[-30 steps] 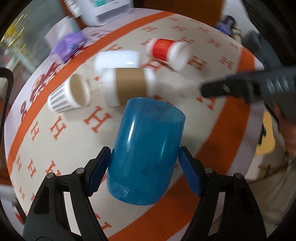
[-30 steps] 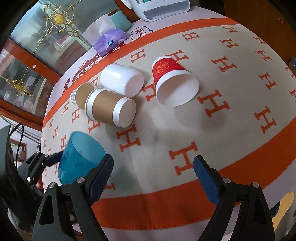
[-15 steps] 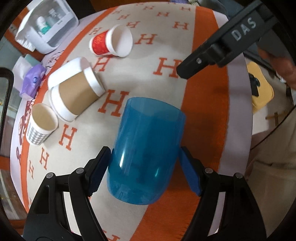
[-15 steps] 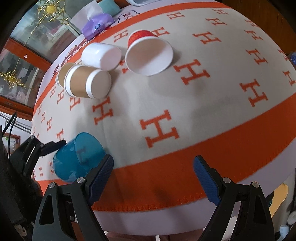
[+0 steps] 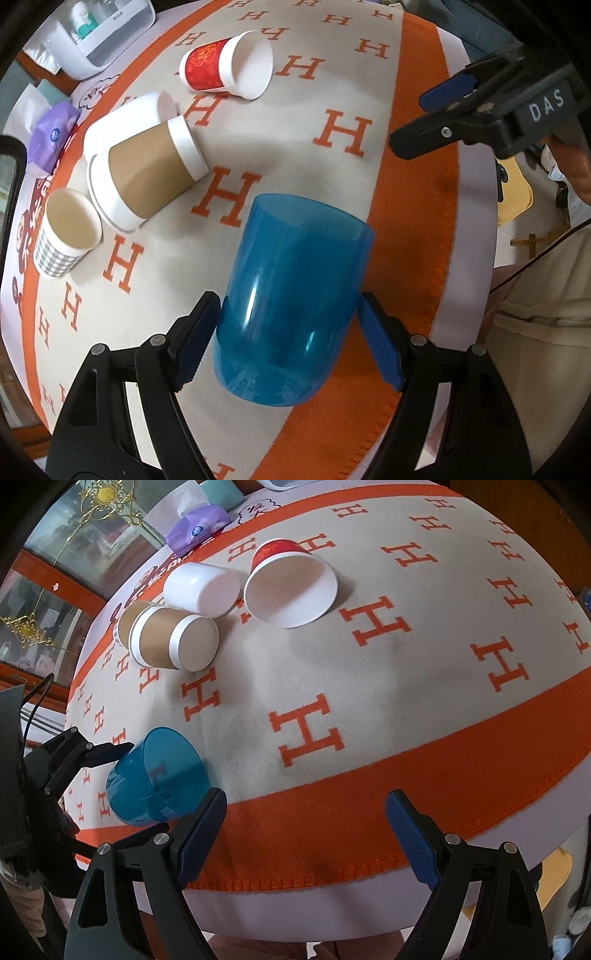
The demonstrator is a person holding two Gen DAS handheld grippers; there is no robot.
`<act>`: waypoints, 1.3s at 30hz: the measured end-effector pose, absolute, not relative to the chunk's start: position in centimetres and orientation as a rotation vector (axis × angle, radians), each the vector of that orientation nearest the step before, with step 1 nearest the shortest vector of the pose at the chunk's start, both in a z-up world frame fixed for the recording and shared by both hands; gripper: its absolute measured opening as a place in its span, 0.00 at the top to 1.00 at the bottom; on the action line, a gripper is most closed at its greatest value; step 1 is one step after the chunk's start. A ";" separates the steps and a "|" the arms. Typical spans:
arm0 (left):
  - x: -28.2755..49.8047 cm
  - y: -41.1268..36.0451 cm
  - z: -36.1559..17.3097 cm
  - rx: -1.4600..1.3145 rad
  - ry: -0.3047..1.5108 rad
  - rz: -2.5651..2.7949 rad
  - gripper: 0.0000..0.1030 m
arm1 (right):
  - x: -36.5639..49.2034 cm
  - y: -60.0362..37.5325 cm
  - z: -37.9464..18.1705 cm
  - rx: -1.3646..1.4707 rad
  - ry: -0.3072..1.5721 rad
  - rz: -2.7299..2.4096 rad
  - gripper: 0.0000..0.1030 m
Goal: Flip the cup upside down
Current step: 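Lift the blue cup off the cloth with the left tool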
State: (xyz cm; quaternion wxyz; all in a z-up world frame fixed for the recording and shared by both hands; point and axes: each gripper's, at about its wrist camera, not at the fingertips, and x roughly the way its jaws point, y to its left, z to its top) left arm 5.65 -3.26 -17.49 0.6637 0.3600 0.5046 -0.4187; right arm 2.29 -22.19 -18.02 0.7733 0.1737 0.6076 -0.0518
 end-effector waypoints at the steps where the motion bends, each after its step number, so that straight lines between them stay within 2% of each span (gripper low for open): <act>1: 5.6 -3.2 -17.3 0.808 1.144 -0.947 0.28 | 2.3 -22.2 -17.9 0.375 1.316 -0.102 0.13; 18: 5.8 -2.8 -15.2 0.764 1.145 -0.890 0.28 | 2.6 -21.8 -15.6 0.309 1.280 -0.003 0.13; 39: 6.4 -3.3 -15.8 0.726 1.160 -0.834 0.28 | 3.3 -21.9 -15.6 0.281 1.276 0.026 0.13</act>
